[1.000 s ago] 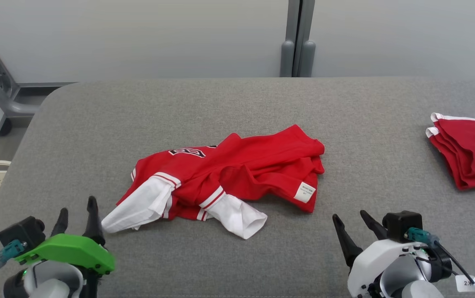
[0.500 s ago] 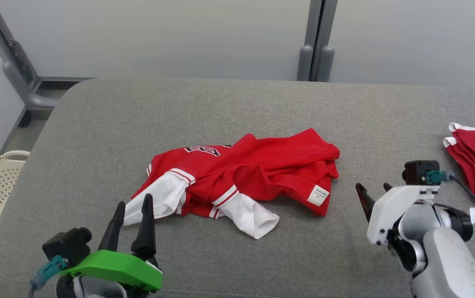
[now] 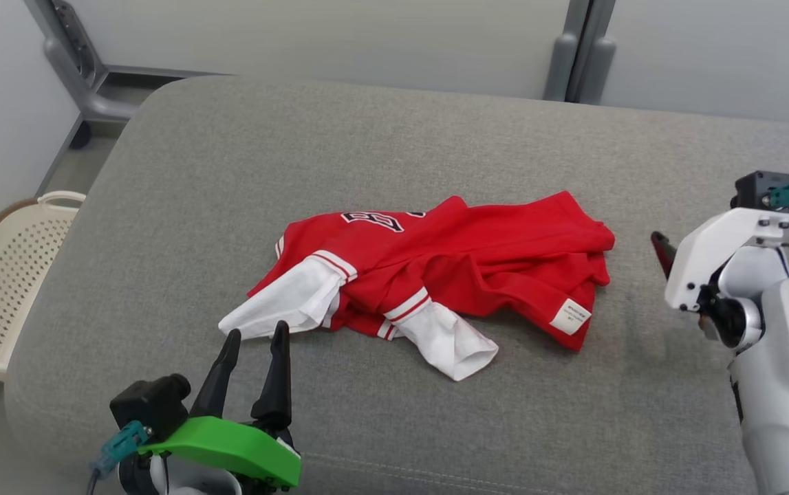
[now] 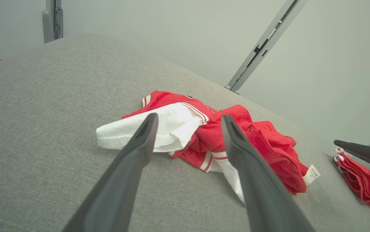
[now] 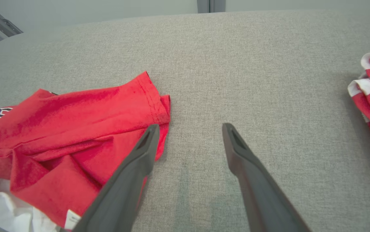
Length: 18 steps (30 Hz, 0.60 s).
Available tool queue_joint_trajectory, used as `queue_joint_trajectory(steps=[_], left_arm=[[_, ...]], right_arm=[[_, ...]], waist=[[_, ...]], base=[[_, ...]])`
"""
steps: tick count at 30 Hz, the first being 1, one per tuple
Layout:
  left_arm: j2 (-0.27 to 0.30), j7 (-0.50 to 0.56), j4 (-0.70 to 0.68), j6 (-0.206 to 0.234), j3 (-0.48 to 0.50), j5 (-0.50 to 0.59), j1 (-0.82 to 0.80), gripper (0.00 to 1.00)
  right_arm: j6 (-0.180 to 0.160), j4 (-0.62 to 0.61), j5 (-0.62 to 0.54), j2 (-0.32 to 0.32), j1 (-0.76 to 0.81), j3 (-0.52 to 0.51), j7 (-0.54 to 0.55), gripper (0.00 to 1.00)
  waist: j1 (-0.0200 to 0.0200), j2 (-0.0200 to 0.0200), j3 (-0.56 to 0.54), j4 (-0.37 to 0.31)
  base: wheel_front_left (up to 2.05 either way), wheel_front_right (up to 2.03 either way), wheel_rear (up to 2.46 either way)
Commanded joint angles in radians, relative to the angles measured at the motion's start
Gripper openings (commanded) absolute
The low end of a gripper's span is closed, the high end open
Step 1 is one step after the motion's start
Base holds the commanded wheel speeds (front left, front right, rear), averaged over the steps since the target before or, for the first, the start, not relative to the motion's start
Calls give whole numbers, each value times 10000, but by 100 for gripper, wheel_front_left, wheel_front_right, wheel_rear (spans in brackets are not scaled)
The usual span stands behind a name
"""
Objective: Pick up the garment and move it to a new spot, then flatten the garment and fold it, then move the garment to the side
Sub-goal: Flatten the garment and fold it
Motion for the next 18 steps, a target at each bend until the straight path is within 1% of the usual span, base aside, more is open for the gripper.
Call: queue_joint_trajectory(steps=[1,5,8,14,15,17,18], left_arm=[[-21,-1,-15,-55,-56,124,-228,100],[-107,-10,-59,-96,-167,402,-462,100],[-115,-17,-120,-52,-207,628,-617,100],[125,-2,-195,12,-286,989,-806,100],[157,-3,-210,41,-241,1008,-810,100],[207,12,-229,89,-225,1025,-801,100],[192,2,-244,95,-197,999,-778,100]], right_arm=[[-4,233,1,-185,-369,-138,34,100],[-3,1020,134,-543,-1281,-296,156,100],[-3,1471,249,-696,-1743,-310,236,100],[-3,2149,487,-731,-2283,-210,458,99],[-3,2232,523,-731,-2324,-225,488,98],[-3,2385,539,-734,-2381,-142,527,89],[-3,2439,557,-739,-2420,-100,525,89]], waist=[[0,0,468,427],[0,0,1014,732],[0,0,1331,880],[0,0,1735,1099],[0,0,1769,1129],[0,0,1815,1174],[0,0,1836,1190]], base=[[0,0,0],[0,0,0],[0,0,0],[0,0,0],[0,0,0],[0,0,0],[0,0,0]])
